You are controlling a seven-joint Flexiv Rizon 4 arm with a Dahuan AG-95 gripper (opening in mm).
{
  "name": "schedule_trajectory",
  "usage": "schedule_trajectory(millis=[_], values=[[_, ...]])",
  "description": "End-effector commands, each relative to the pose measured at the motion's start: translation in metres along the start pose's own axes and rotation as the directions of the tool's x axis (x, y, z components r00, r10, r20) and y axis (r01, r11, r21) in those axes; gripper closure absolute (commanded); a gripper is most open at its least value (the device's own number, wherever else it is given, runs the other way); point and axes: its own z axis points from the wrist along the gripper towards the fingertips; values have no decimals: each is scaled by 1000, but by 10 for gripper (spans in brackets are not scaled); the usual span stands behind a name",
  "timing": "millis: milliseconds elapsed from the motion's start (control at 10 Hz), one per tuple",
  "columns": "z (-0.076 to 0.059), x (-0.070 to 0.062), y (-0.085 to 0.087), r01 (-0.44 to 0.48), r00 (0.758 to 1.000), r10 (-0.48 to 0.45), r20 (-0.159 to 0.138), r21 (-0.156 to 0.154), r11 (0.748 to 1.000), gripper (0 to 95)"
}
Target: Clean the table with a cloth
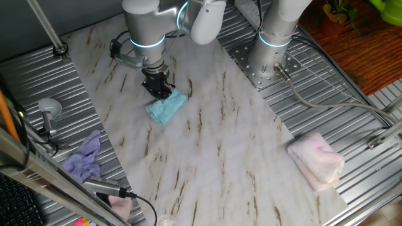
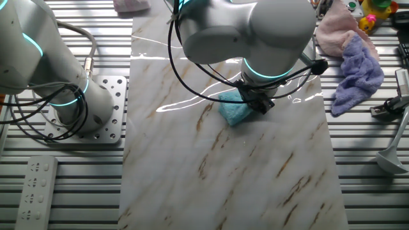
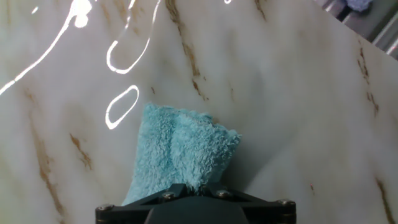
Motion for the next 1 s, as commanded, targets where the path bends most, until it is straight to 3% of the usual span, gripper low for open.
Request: schedule_trajectory(millis=[100,300,700,1000], values=[[0,0,0,29,1000,-29,-1,3,1000,950],[0,0,0,65,998,-65,-3,9,998,950],[-8,34,-31,163,986,-162,-31,31,986,950],[-10,40,-35,148,989,-147,-28,28,989,950]])
